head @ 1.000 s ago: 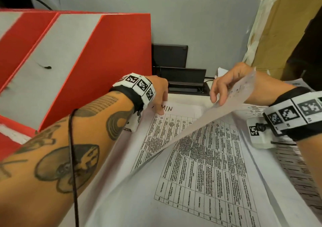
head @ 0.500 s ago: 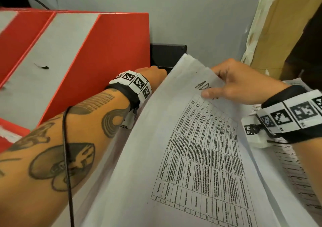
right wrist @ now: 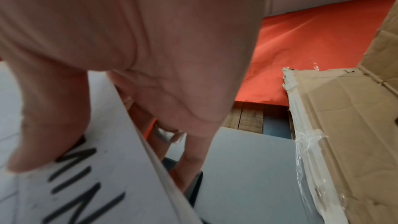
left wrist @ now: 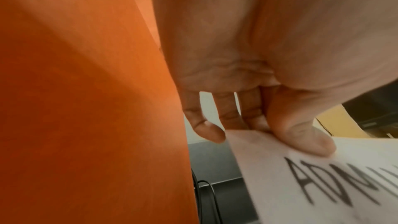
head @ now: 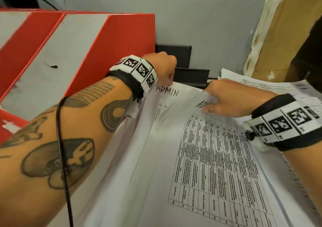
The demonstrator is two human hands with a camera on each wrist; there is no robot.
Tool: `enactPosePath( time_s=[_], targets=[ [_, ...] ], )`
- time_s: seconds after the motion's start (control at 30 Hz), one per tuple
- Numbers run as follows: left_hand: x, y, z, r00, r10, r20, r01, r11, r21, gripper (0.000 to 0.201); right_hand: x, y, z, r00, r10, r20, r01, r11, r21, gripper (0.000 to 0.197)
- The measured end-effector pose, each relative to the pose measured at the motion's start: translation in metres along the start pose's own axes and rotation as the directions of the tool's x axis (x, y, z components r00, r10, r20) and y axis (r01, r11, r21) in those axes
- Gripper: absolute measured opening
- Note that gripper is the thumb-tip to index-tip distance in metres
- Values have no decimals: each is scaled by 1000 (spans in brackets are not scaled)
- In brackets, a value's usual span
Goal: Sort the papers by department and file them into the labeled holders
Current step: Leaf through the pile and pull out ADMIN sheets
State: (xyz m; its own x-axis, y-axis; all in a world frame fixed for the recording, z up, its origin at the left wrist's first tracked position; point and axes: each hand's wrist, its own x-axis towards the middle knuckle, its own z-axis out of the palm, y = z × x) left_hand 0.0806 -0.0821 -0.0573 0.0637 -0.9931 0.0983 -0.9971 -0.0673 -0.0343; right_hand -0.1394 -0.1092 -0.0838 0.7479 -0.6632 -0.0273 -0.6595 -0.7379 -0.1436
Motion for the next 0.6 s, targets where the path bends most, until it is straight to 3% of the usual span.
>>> enactPosePath(
  time_s=[0.1,0.27,0.43,0.6],
  targets=[
    [2,-2,5,1000,-15,7,15,1000,-3,19,0,4,1,1000,-4,-7,4,1000,20,25],
    [2,1,8,999,-47,-15,47,999,3,31,-5,10,-8,999,0,-36,3,996,84,10],
    [1,4,4,999,-39,12,39,999,-29,23,-5,14,-6,999,20,-29,-17,994,104,24],
    [3,-1,8,1000,-8,10,8,1000,16,16,-7,10,-7,1000,16,-16,-15,995,97,18]
  ],
)
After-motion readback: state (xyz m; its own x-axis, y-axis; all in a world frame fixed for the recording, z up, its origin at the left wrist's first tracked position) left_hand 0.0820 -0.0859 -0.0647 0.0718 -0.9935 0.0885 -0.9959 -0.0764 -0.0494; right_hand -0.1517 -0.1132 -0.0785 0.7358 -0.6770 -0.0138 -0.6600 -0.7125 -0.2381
